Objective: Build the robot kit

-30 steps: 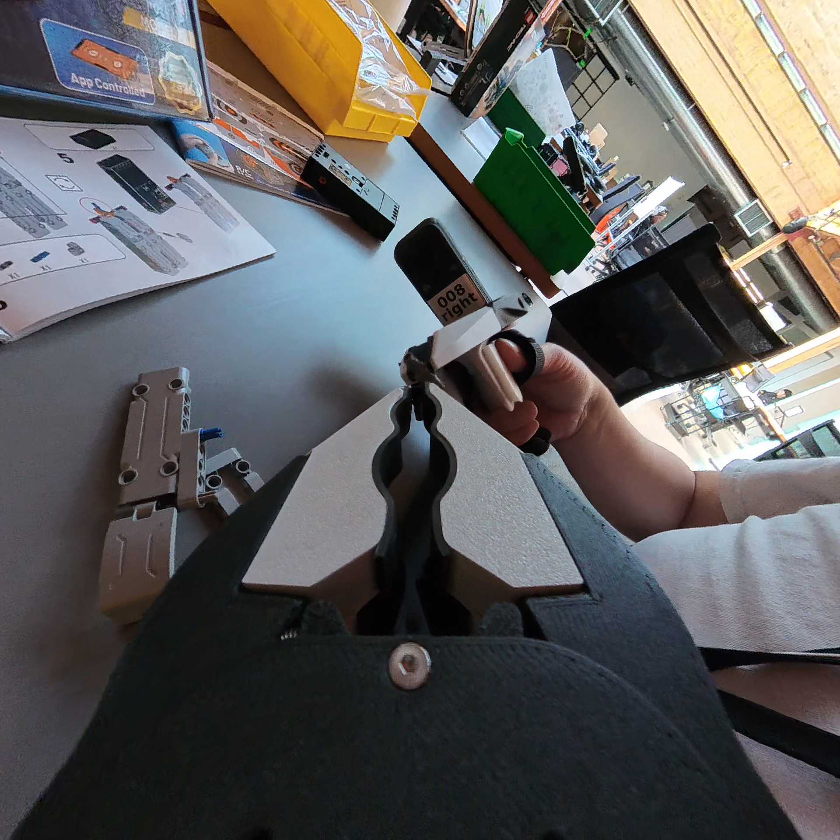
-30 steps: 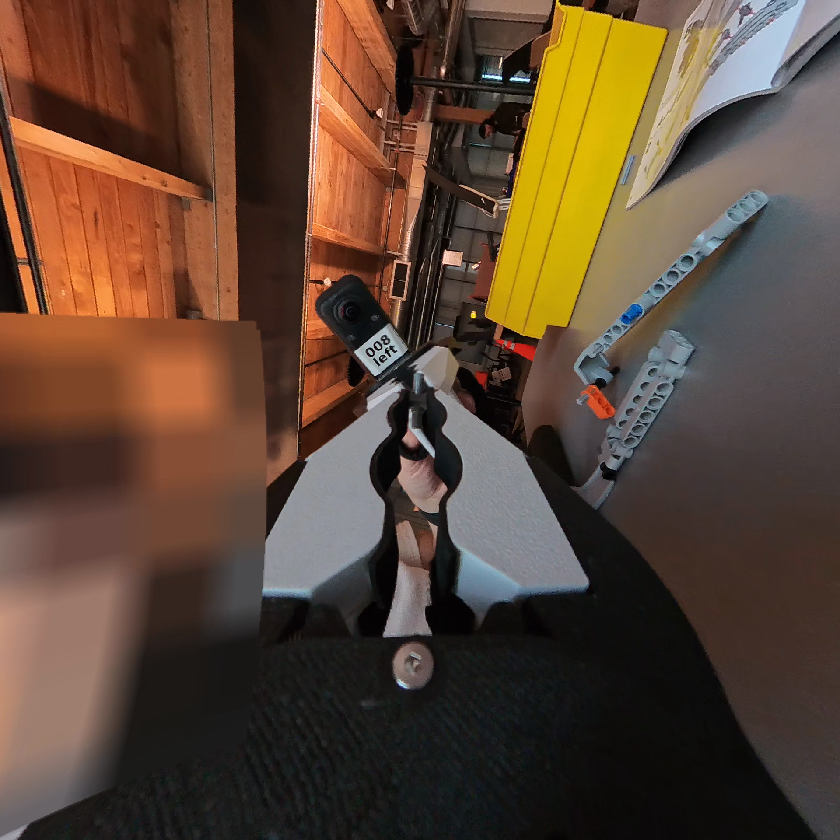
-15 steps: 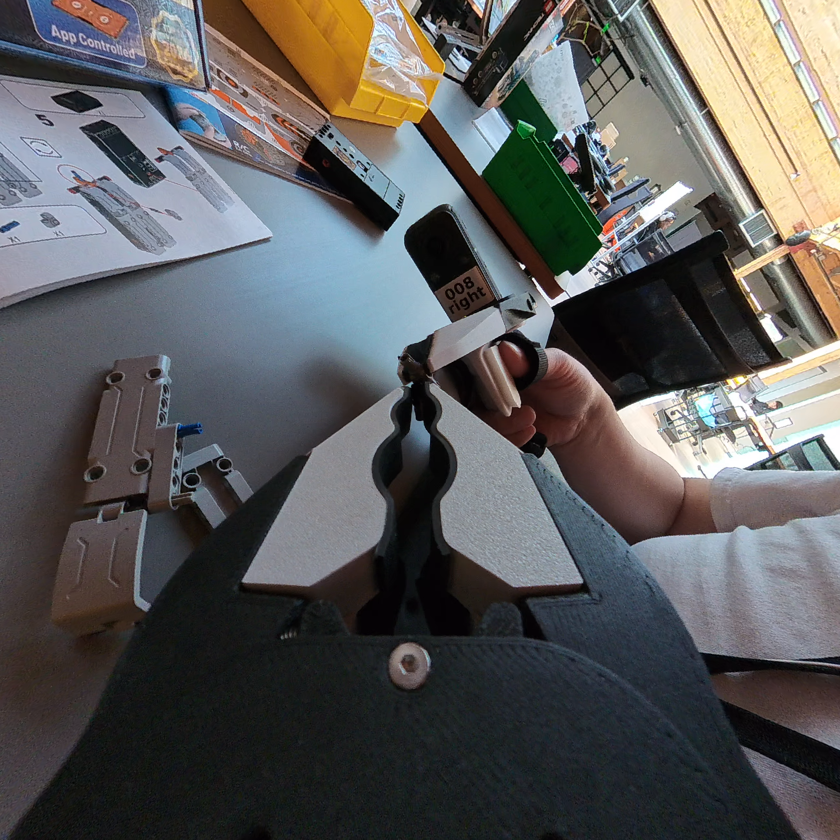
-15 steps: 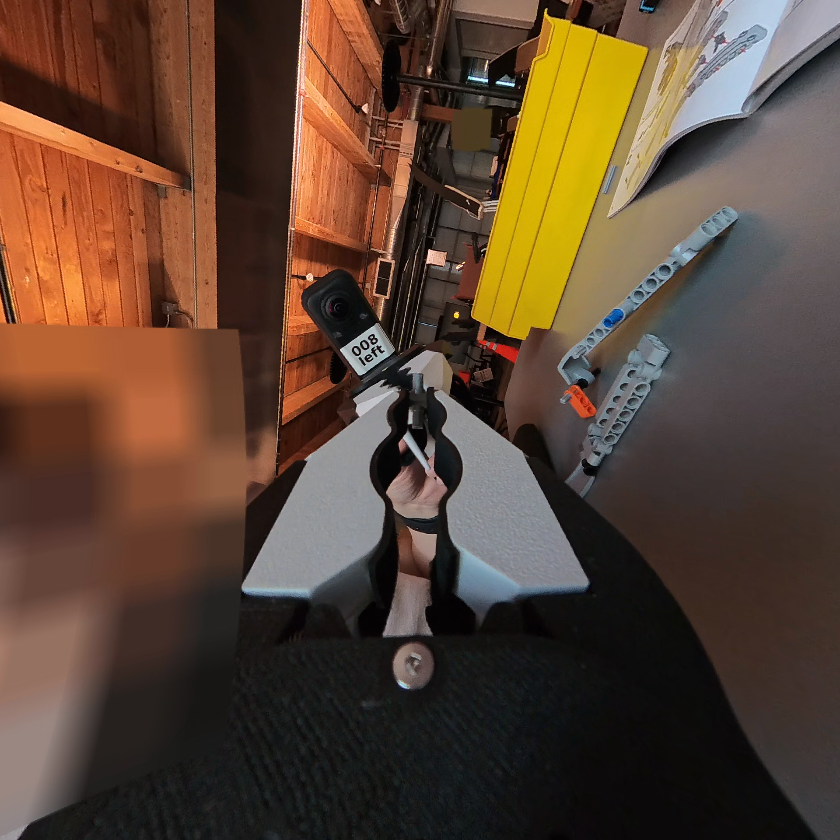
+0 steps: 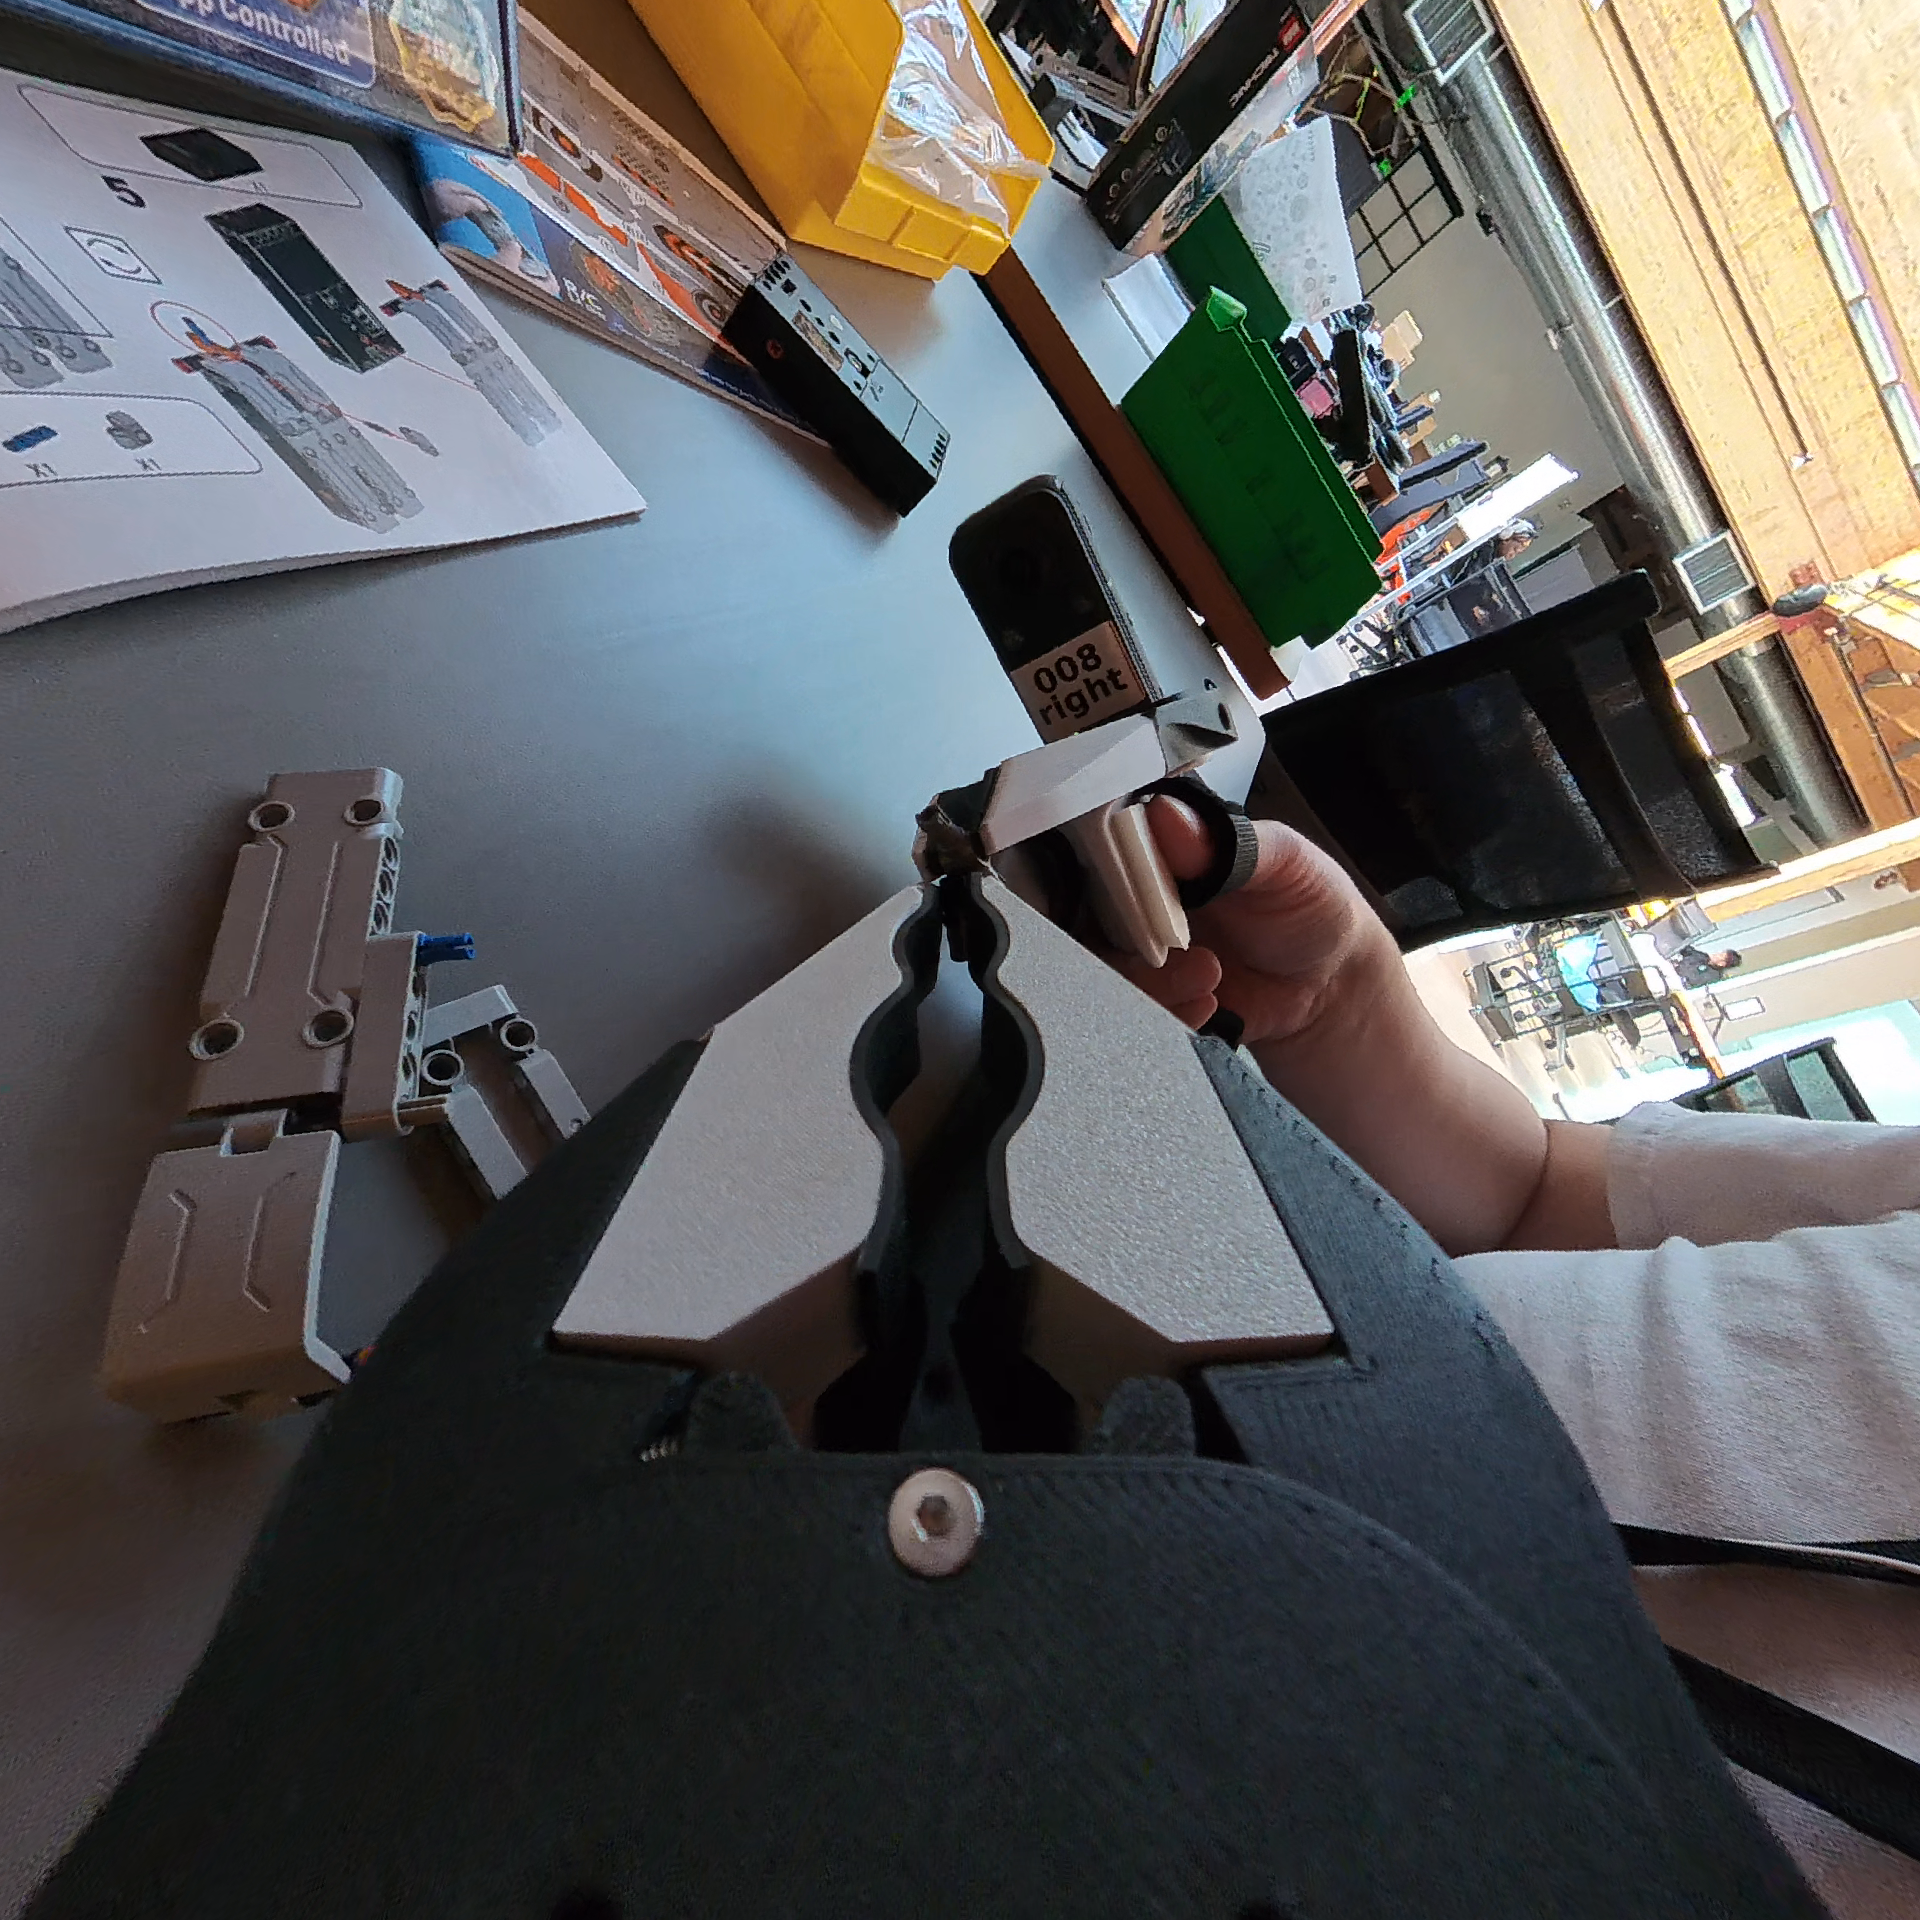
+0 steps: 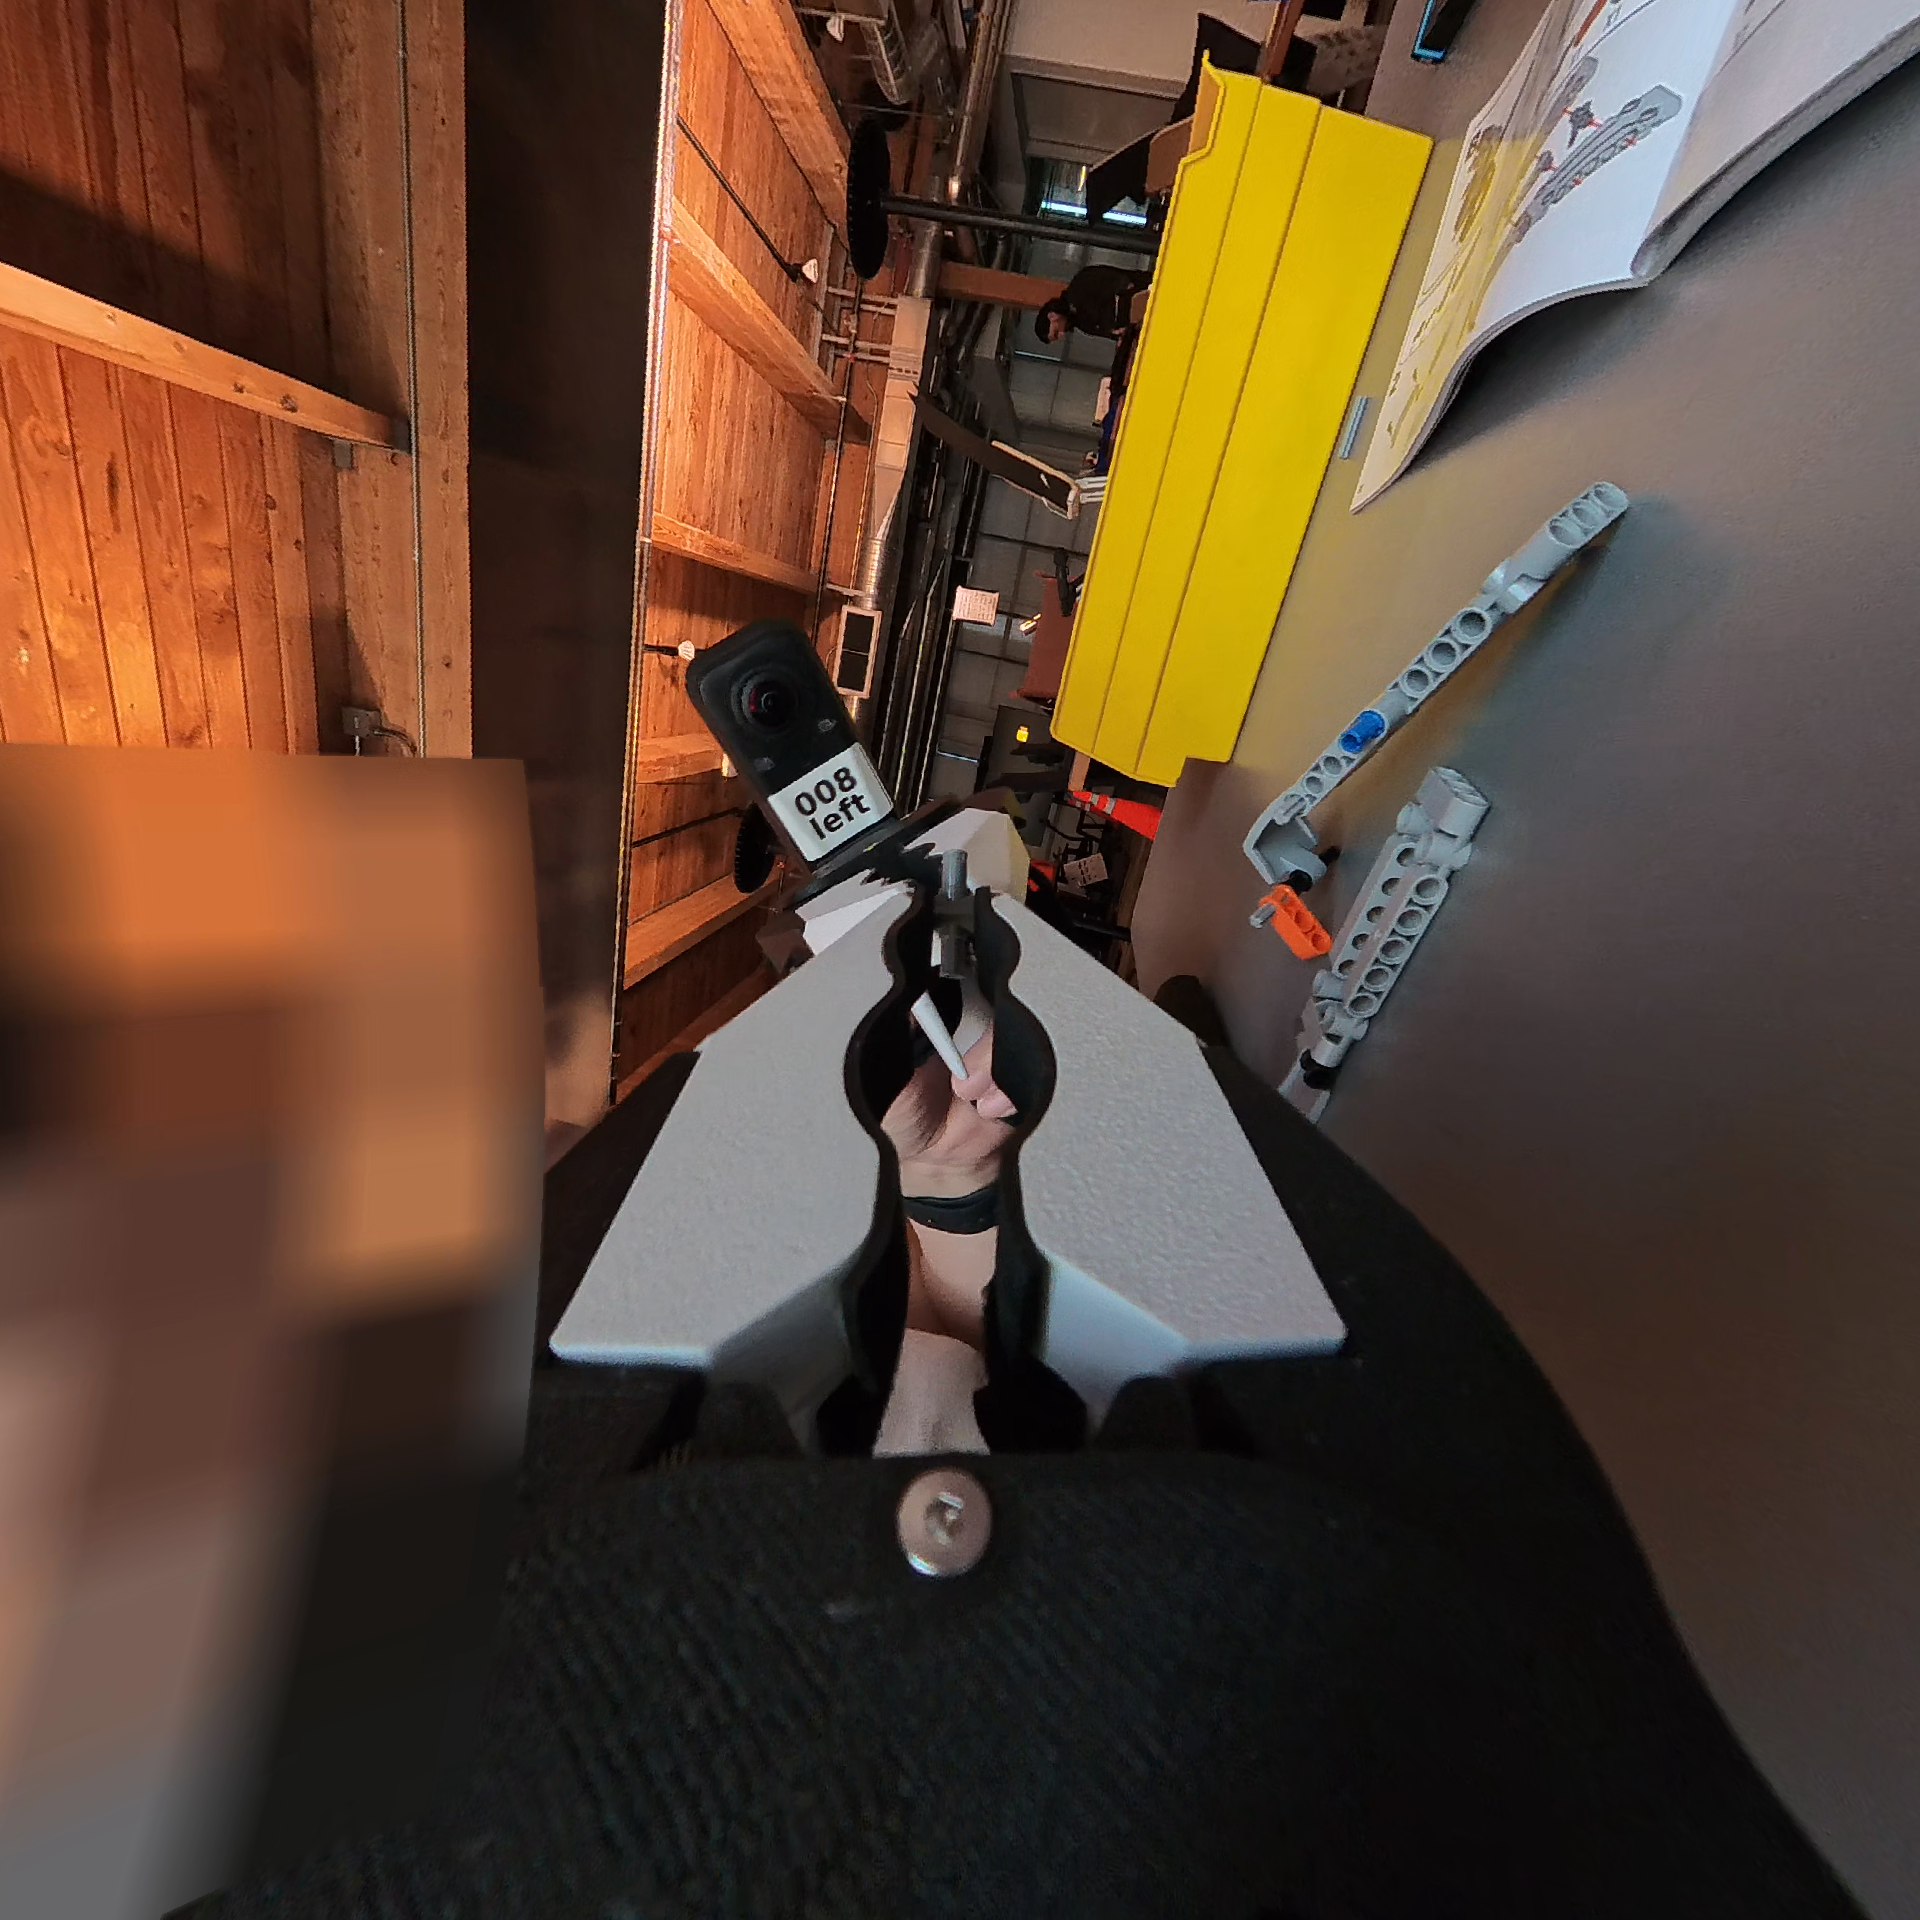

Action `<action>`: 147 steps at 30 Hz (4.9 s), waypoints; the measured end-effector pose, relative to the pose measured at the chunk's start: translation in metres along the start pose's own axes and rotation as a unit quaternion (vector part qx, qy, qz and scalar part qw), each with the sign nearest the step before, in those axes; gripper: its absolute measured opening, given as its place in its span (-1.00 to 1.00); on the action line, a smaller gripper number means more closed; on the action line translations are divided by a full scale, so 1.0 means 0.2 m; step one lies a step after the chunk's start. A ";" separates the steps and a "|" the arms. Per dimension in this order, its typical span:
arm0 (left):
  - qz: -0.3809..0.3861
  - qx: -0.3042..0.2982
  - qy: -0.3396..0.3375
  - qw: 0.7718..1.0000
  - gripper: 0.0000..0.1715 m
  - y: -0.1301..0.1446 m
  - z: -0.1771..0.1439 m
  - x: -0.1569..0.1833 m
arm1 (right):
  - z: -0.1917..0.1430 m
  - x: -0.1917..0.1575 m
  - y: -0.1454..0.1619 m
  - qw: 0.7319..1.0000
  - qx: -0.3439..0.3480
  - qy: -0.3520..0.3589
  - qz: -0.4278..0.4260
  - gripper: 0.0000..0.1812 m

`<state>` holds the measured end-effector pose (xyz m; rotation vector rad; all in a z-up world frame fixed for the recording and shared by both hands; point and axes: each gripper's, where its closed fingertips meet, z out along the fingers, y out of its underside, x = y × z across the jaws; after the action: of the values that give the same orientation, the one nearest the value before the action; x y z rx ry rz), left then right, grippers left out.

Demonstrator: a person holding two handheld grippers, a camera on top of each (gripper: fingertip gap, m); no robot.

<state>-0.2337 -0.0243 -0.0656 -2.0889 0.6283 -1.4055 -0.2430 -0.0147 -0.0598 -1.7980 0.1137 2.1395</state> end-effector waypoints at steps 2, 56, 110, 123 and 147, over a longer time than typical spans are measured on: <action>-0.007 -0.001 0.000 1.000 -0.97 0.00 0.00 -0.01 | 0.01 0.00 0.00 1.000 0.000 -0.001 0.000 -0.93; 0.223 0.102 0.160 0.956 -1.00 -0.17 -0.08 0.19 | 0.04 -0.18 0.02 0.991 -0.030 -0.055 0.122 -0.38; 0.330 0.064 0.151 0.930 -0.99 -0.08 -0.03 0.19 | 0.00 -0.16 0.02 0.979 -0.032 -0.073 0.188 -0.67; 0.357 0.068 0.131 0.922 -0.98 -0.12 -0.03 0.18 | 0.01 -0.16 0.02 0.977 -0.030 -0.078 0.195 -0.70; 0.339 0.073 0.139 0.927 -0.99 -0.11 -0.05 0.18 | 0.05 -0.18 0.05 0.982 -0.060 -0.081 0.160 -0.77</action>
<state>-0.2292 -0.0322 -0.0233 -1.3522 1.1834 -1.2776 -0.2495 -0.0283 -0.0240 -1.7596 0.2542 2.5574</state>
